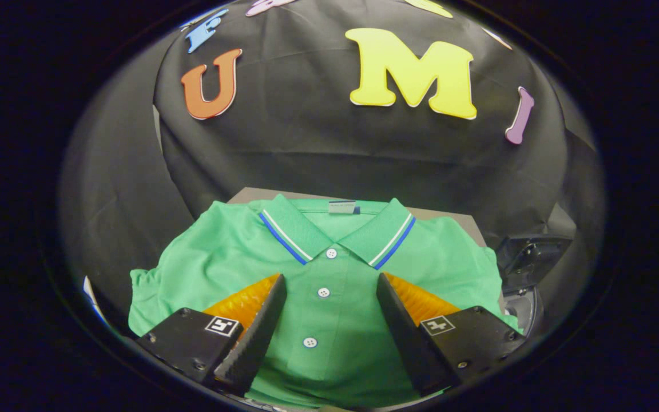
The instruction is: Put the clothes into the washing machine and then close the washing machine lid.
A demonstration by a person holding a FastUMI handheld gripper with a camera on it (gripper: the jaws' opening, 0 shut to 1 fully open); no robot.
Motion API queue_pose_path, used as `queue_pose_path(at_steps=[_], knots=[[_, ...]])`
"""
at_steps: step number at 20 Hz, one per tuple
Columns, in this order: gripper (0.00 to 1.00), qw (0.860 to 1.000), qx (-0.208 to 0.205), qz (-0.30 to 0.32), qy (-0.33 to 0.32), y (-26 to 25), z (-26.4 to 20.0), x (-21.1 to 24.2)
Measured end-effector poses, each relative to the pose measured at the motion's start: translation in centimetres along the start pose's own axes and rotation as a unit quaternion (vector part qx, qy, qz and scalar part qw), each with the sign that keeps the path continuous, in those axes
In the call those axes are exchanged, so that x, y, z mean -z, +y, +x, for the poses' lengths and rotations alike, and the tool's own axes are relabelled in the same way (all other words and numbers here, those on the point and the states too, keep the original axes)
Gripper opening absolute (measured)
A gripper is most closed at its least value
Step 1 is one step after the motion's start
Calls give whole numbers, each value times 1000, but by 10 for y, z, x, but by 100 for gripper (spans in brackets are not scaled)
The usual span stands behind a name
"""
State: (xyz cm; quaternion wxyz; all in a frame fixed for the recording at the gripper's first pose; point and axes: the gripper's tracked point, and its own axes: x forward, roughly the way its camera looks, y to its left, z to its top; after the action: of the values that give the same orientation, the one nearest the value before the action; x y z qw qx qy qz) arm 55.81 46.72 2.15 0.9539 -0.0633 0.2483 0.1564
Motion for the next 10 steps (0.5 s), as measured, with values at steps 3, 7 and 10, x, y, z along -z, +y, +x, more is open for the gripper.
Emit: queue_pose_path(at_steps=[3,7,10], knots=[[93,1000,-9,7,10,-2,-1,2],[43,1000,-18,-4,3,-4,3,2],[20,999,-33,-5,5,-4,0,0]])
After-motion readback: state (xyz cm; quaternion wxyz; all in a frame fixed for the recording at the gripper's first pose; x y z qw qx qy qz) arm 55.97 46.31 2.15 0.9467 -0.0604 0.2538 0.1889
